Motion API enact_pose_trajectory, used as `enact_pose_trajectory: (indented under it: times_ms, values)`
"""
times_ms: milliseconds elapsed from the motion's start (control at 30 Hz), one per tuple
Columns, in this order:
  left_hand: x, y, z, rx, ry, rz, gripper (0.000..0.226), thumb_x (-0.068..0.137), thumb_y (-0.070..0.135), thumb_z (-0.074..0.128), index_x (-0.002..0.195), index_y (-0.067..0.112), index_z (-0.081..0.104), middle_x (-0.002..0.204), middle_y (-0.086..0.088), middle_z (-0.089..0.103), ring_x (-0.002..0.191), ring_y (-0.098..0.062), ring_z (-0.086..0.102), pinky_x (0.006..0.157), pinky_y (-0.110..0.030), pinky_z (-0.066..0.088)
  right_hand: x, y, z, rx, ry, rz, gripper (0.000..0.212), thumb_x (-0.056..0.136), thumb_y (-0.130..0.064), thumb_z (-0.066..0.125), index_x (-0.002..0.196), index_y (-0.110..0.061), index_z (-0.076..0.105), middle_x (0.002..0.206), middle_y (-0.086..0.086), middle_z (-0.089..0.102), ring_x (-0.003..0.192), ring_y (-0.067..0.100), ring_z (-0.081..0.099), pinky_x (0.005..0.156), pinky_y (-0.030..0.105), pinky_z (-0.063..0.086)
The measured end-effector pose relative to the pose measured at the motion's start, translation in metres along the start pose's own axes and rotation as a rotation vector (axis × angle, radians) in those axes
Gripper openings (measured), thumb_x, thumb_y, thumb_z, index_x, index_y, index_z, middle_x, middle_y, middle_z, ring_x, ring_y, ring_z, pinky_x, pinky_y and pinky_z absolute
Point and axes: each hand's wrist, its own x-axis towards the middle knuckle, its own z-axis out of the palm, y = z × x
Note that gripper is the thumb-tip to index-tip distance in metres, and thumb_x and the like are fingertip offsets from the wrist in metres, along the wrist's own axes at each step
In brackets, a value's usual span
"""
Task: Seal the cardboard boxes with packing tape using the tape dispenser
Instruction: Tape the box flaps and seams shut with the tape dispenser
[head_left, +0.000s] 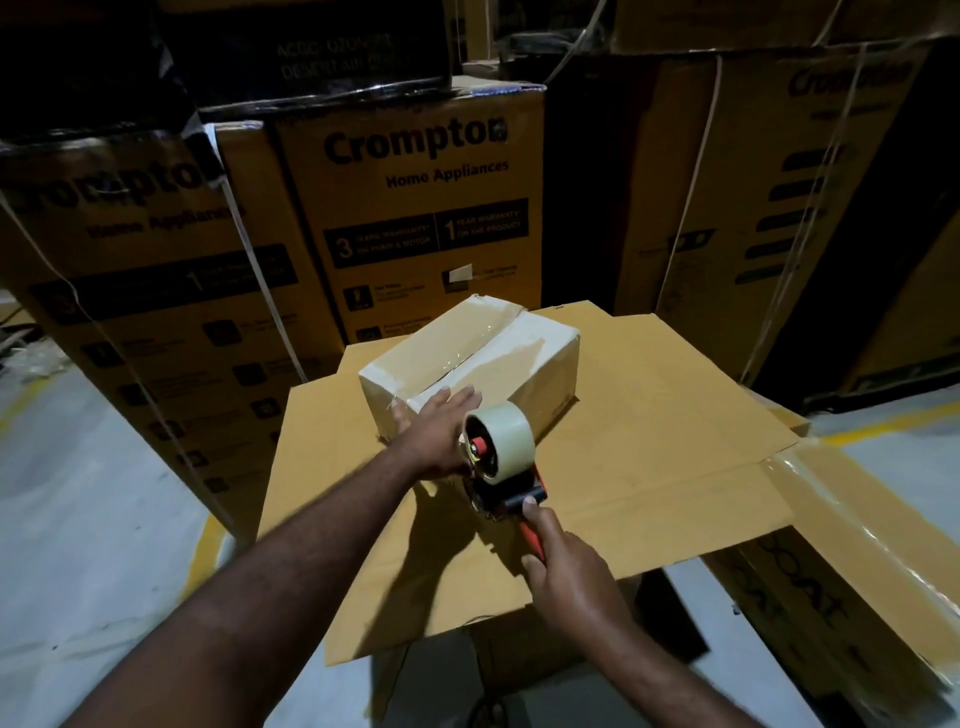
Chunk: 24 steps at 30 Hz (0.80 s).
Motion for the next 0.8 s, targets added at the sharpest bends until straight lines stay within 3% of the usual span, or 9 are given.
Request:
enact_pose_trajectory:
  times_ms: [100,200,300,400,533,667,800]
  values:
    - [-0.004,0.002,0.003,0.055,-0.003,-0.002,0.124,0.073,0.055,0.084,0.162,0.035,0.000,0.170,0.014,-0.006,0.156,-0.018,-0.010,0.111,-0.079,-0.009,-0.003,0.013,0.006,0.037,-0.032,0.018,0.063,0.102,-0.035,0.053,0.151,-0.046,0.015,0.123,-0.002,0.060,0.102,0.014,0.059,0.084,0.034,0.055]
    - [0.001,-0.002,-0.001,0.067,-0.064,0.032,0.129,0.069,0.071,0.077,0.162,0.034,-0.005,0.169,0.013,-0.012,0.156,-0.020,-0.014,0.110,-0.079,-0.013,0.001,0.027,-0.001,0.089,-0.041,0.028,0.062,0.101,-0.037,0.054,0.149,-0.049,0.018,0.129,-0.003,0.060,0.104,0.014,0.061,0.085,0.037,0.056]
    - [0.007,-0.007,-0.005,0.039,-0.098,0.052,0.117,0.074,0.086,0.055,0.162,0.036,-0.004,0.169,0.013,-0.013,0.156,-0.020,-0.014,0.108,-0.080,-0.014,0.010,0.040,-0.016,0.234,-0.019,0.121,0.058,0.100,-0.036,0.056,0.149,-0.046,0.026,0.130,-0.001,0.062,0.103,0.016,0.065,0.084,0.041,0.058]
    - [0.010,-0.008,-0.005,0.050,-0.067,0.048,0.093,0.087,0.085,0.029,0.162,0.039,-0.002,0.169,0.014,-0.011,0.157,-0.019,-0.011,0.109,-0.078,-0.016,0.021,0.049,-0.032,0.497,0.003,0.267,0.053,0.101,-0.028,0.056,0.146,-0.041,0.032,0.112,0.008,0.067,0.081,0.021,0.069,0.069,0.041,0.061]
    - [0.018,-0.018,-0.011,0.108,-0.058,0.044,0.071,0.102,0.067,0.026,0.161,0.041,-0.002,0.168,0.017,-0.010,0.157,-0.016,-0.009,0.109,-0.078,-0.015,0.039,0.049,-0.052,0.929,-0.016,0.393,0.037,0.103,-0.013,0.051,0.131,-0.034,0.038,0.086,0.022,0.059,0.065,0.030,0.059,0.060,0.041,0.053]
    - [0.031,-0.045,-0.024,0.134,-0.053,0.021,0.067,0.102,0.066,0.026,0.160,0.045,0.000,0.168,0.020,-0.008,0.157,-0.017,-0.007,0.110,-0.076,-0.018,0.060,0.051,-0.047,0.913,0.000,0.403,0.036,0.103,-0.016,0.053,0.135,-0.026,0.041,0.087,0.020,0.064,0.066,0.025,0.061,0.055,0.034,0.053]
    - [0.037,-0.078,-0.025,0.116,0.054,-0.003,0.067,0.099,0.072,0.022,0.159,0.048,0.007,0.168,0.020,0.000,0.157,-0.013,-0.003,0.111,-0.075,-0.017,0.086,0.056,-0.042,0.961,0.016,0.407,0.038,0.102,-0.019,0.055,0.137,-0.026,0.045,0.085,0.018,0.067,0.065,0.022,0.061,0.054,0.031,0.051]
